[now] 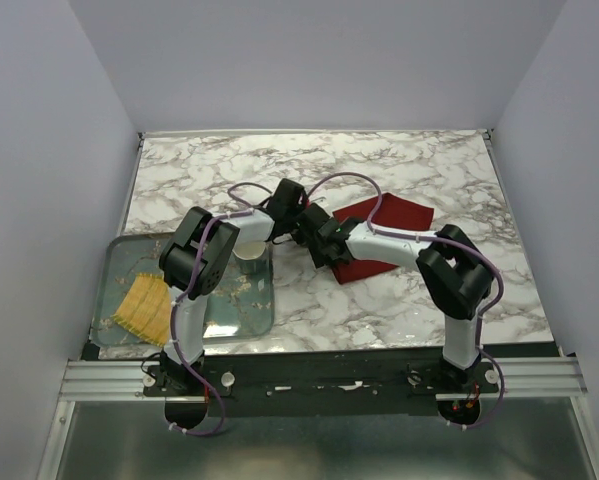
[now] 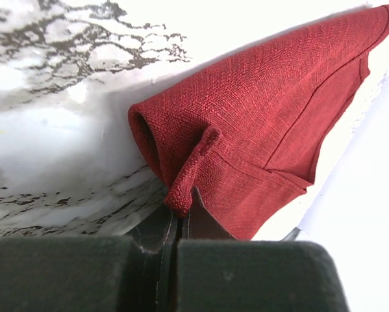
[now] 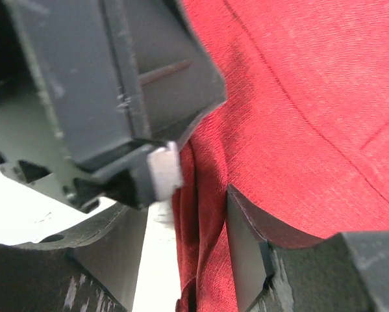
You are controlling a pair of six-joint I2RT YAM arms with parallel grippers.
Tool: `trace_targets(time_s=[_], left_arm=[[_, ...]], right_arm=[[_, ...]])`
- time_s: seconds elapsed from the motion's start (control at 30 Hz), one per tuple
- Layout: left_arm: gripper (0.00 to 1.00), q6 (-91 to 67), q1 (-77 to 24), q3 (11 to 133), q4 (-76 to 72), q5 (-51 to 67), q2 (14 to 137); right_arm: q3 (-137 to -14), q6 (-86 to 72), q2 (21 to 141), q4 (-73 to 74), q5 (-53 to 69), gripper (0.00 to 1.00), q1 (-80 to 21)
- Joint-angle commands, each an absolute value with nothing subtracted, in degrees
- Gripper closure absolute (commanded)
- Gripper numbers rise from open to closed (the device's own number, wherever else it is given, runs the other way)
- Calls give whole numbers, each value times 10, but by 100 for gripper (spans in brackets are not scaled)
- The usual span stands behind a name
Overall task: Fold the napkin, place the utensils inside, and roll it up
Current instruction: Roll the napkin with the utensil
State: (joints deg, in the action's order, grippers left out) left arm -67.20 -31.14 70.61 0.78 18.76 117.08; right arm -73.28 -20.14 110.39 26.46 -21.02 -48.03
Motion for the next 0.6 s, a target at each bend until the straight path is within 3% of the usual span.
trace_targets(time_s=[0.0, 0.13, 0.2, 0.37, 0.4, 0.57], left_arm=[[100, -708, -309, 687, -22, 223, 1145], [100, -715, -308, 684, -21, 222, 1137], [100, -715, -305, 682, -20, 224, 1136], [100, -711, -301, 676, -23, 227, 1136], [100, -708, -301, 676, -20, 226, 1135], [100, -630, -297, 700, -1, 203, 1135]], right_arm=[[-721, -219, 1136, 263, -287, 43, -492], [-713, -233, 1148, 262, -322, 51, -498], [-703, -237, 1146, 261, -330, 68, -498], [-693, -220, 1137, 253, -336, 88, -492], [-693, -210, 1136, 251, -328, 99, -491], [-693, -171, 1120, 229, -204, 99, -473]])
